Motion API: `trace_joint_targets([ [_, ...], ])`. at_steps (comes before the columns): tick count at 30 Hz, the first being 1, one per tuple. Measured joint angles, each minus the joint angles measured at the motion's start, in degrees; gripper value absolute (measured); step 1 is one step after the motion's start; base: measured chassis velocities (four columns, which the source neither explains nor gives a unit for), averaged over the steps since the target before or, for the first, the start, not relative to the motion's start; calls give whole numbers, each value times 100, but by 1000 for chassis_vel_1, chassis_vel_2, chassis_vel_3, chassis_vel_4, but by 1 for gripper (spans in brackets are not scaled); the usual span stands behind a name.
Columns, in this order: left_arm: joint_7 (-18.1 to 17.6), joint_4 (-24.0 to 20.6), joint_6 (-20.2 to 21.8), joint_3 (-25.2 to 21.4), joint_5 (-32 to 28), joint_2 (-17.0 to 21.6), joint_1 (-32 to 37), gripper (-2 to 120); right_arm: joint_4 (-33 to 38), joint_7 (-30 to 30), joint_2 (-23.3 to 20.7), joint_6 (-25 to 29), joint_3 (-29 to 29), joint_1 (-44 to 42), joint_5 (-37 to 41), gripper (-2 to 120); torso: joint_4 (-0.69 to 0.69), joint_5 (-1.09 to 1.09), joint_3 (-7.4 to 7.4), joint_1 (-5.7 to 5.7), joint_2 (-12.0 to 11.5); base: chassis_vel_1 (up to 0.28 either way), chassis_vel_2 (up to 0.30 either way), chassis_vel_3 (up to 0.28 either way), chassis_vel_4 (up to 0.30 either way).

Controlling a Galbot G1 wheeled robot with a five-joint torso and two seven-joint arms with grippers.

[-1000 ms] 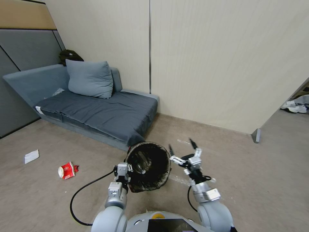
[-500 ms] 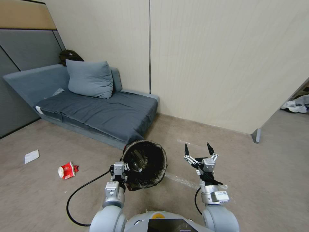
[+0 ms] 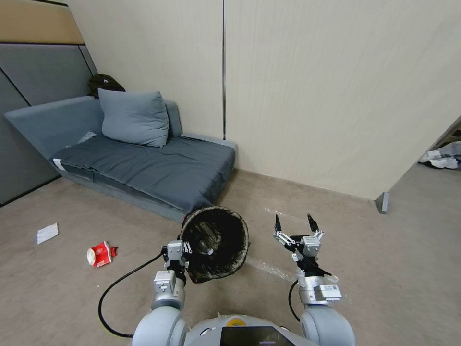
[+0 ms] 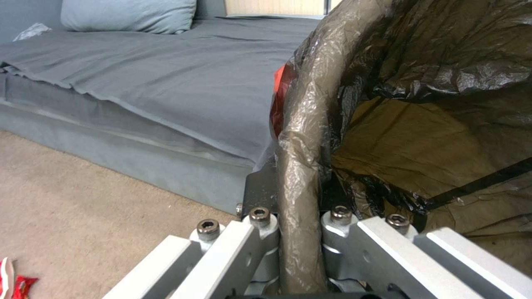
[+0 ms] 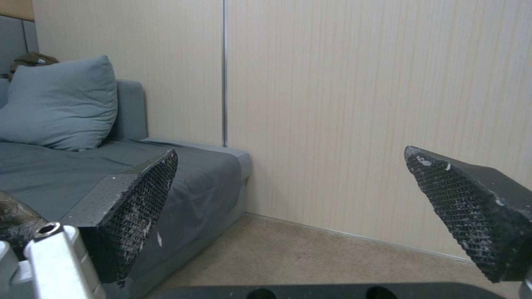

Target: Pick up the trash bin, then pick up the garbage from the floor and place it into the trash bin.

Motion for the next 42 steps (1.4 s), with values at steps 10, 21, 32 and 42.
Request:
trace_joint_targets([
  [10,0,-21,45,31,-6,-38,-19,2,-59,30,-5,64,-159,31,4,100,0,0,0,0,0,26,32,33,23],
  [21,-5,-20,73,48,14,-75,-25,2,-129,-75,-7,152,-198,49,-114,100,0,0,0,0,0,85,101,98,85],
  [32,11,3,60,35,37,-80,-24,2,-145,-112,-7,151,-204,57,-117,100,1,0,0,0,0,120,122,123,123],
  [42,13,3,54,23,86,-87,-16,2,-148,-132,-7,153,-177,62,-97,100,1,0,0,0,-1,124,126,127,122],
])
